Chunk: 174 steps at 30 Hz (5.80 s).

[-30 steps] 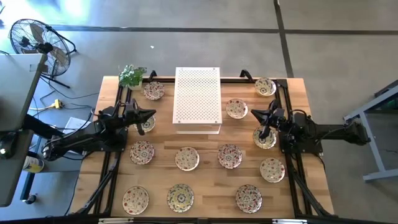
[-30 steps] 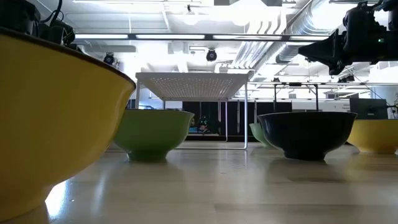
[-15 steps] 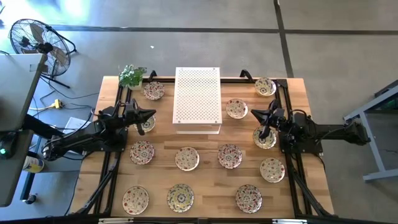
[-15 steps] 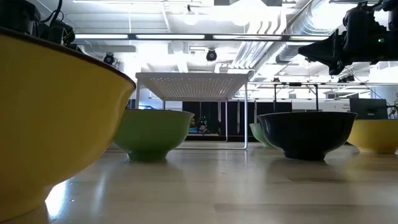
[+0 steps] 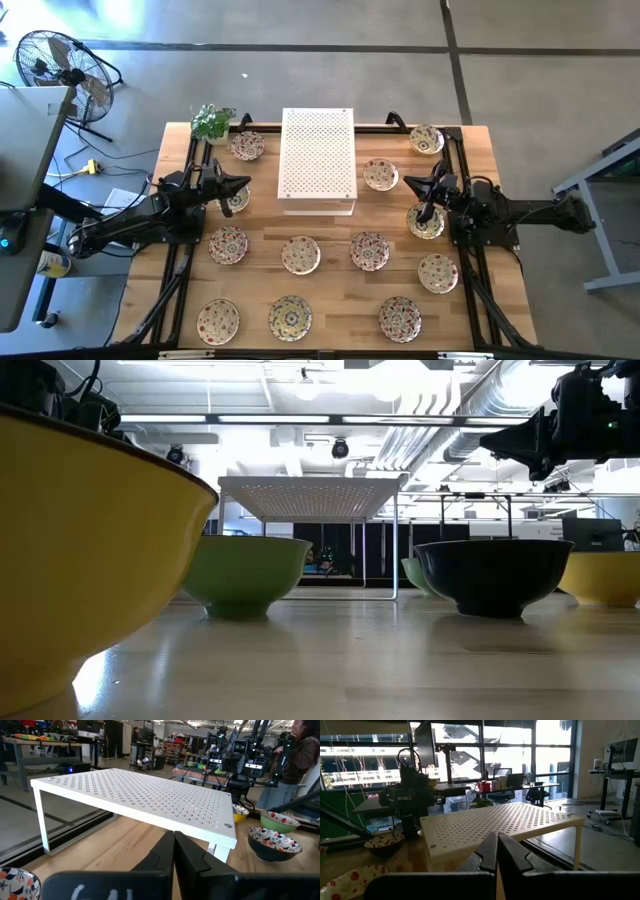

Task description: Pick & Place Mini bowls

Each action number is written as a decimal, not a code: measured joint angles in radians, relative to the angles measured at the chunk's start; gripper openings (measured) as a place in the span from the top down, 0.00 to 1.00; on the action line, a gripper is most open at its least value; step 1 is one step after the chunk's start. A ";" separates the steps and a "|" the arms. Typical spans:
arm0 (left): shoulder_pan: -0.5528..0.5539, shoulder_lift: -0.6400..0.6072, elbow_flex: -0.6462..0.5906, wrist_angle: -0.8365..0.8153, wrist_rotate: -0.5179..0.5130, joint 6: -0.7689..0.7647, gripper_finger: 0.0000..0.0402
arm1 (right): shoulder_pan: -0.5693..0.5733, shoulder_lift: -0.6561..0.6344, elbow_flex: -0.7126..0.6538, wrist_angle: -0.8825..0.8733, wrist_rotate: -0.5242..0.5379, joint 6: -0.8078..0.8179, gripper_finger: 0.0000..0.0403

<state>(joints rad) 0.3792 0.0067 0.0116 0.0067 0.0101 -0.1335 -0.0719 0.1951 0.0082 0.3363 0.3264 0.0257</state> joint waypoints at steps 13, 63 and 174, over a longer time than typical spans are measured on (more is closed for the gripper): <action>0.000 0.000 0.000 0.000 0.000 0.000 0.99 | 0.000 0.000 0.000 0.002 0.000 0.000 1.00; 0.000 0.000 0.000 0.000 0.000 -0.088 0.99 | -0.557 0.750 0.745 -0.705 0.032 0.678 0.63; 0.000 0.002 0.000 0.000 0.001 -0.294 0.99 | -1.006 1.858 2.012 -1.881 -0.571 -0.339 0.98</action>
<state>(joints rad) 0.3793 0.0090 0.0116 0.0064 0.0109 -0.4275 -1.0779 2.0529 2.0200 -1.5443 -0.2444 -0.3135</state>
